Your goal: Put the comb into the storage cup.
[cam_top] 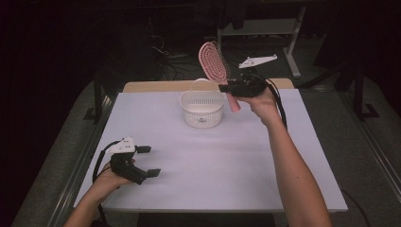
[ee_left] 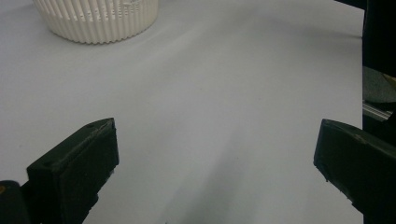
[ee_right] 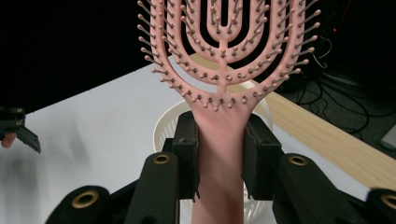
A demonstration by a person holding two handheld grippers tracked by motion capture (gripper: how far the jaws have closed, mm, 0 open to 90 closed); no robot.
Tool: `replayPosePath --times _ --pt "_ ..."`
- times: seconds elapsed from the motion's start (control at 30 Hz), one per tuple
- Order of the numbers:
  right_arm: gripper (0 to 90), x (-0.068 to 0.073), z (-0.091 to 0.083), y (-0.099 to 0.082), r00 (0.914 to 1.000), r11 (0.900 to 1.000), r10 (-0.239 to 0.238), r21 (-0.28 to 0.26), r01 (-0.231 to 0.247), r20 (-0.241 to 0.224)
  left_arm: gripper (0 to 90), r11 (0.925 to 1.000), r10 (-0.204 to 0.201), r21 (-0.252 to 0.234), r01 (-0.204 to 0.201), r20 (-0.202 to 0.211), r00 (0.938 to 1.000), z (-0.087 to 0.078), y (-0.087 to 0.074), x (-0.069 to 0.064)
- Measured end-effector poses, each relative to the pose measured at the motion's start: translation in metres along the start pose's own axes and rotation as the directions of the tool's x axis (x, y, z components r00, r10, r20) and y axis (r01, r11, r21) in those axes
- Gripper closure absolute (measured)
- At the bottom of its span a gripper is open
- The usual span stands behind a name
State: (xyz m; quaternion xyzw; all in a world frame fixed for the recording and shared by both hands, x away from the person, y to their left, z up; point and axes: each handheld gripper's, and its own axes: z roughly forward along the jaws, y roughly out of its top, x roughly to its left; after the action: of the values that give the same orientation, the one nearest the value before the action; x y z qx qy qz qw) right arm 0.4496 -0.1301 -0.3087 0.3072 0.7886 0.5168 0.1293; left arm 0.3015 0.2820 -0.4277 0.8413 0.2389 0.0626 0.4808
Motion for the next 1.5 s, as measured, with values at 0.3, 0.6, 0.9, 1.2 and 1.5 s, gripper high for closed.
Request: replayPosePath --times 0.3,0.6,0.9,1.2,1.5 --pt "68.8 0.000 0.021 0.010 1.0000 0.9995 -0.009 -0.031 0.009 0.002 0.0 0.9999 -0.010 -0.004 0.010 0.004 0.9999 0.000 0.000 0.000" --pt "68.8 0.001 0.048 0.016 0.9995 0.9986 -0.032 -0.042 0.032 -0.006 0.0 1.0000 -0.005 -0.007 0.005 0.007 1.0000 -0.001 0.000 0.000" --pt "68.8 0.004 0.075 0.015 0.9988 0.9986 -0.047 -0.025 0.046 -0.013 0.0 0.9999 -0.007 -0.008 0.007 0.008 0.9999 0.000 0.000 0.000" --pt "68.8 0.006 0.095 0.011 0.9975 0.9977 -0.067 0.008 0.067 -0.024 0.0 0.9999 -0.006 -0.010 0.006 0.008 0.9999 -0.001 0.000 0.001" --pt "68.7 0.003 0.110 0.001 0.9975 0.9959 -0.068 0.058 0.069 -0.017 0.0 0.9999 -0.007 -0.010 0.007 0.009 0.9999 -0.001 0.000 0.001"
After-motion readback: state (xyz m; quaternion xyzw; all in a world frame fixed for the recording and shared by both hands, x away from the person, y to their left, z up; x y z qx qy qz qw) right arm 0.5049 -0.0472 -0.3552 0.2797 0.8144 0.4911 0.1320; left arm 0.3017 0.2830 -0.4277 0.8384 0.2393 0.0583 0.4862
